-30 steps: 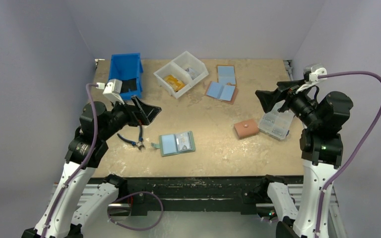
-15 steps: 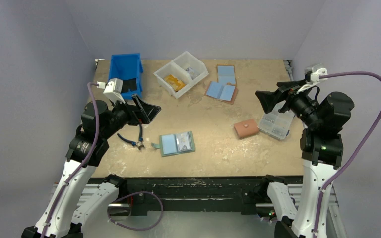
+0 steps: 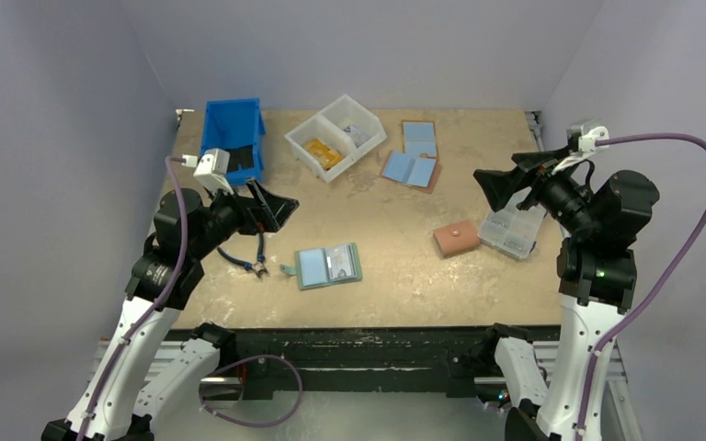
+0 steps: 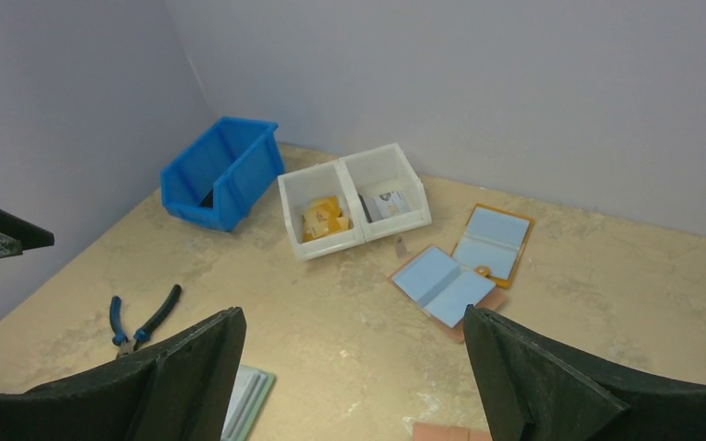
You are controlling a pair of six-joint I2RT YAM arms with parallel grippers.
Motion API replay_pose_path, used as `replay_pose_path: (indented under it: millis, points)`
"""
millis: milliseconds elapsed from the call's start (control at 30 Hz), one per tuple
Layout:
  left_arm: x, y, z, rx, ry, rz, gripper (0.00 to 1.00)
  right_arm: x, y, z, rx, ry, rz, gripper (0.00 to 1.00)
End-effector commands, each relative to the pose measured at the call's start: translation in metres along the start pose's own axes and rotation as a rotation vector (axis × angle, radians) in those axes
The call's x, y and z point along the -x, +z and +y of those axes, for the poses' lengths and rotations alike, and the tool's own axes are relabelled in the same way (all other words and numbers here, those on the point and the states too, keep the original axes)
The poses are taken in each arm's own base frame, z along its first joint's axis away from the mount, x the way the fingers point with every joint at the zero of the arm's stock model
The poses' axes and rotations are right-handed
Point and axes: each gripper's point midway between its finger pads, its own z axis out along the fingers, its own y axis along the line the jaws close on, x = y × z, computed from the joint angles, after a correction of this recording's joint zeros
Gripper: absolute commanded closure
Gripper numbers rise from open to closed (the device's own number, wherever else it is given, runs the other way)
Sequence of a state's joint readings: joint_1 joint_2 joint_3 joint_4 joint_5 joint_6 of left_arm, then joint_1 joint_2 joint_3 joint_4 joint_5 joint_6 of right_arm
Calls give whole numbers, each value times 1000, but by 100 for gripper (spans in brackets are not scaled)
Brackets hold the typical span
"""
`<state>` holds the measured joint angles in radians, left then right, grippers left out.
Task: Take the credit cards out of the card holder
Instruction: Reset both arms
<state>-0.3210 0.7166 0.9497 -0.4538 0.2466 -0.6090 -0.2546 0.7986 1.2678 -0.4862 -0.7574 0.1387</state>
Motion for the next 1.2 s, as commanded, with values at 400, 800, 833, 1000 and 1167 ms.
replay_pose_path:
  millis: [400, 800, 833, 1000, 1167]
  points:
    - [3, 12, 2, -19, 20, -26, 1, 0, 4, -3, 16, 20, -4, 1]
    - [2, 3, 12, 26, 16, -54, 1, -2, 9, -5, 36, 31, 8, 1]
    - [1, 3, 12, 28, 15, -50, 1, -2, 9, -6, 36, 31, 8, 1]
    - [-2, 2, 17, 53, 17, -44, 1, -4, 12, -9, 34, 37, 15, 1]
    - [-6, 0, 22, 68, 17, -46, 1, -8, 15, -14, 31, 43, 25, 1]
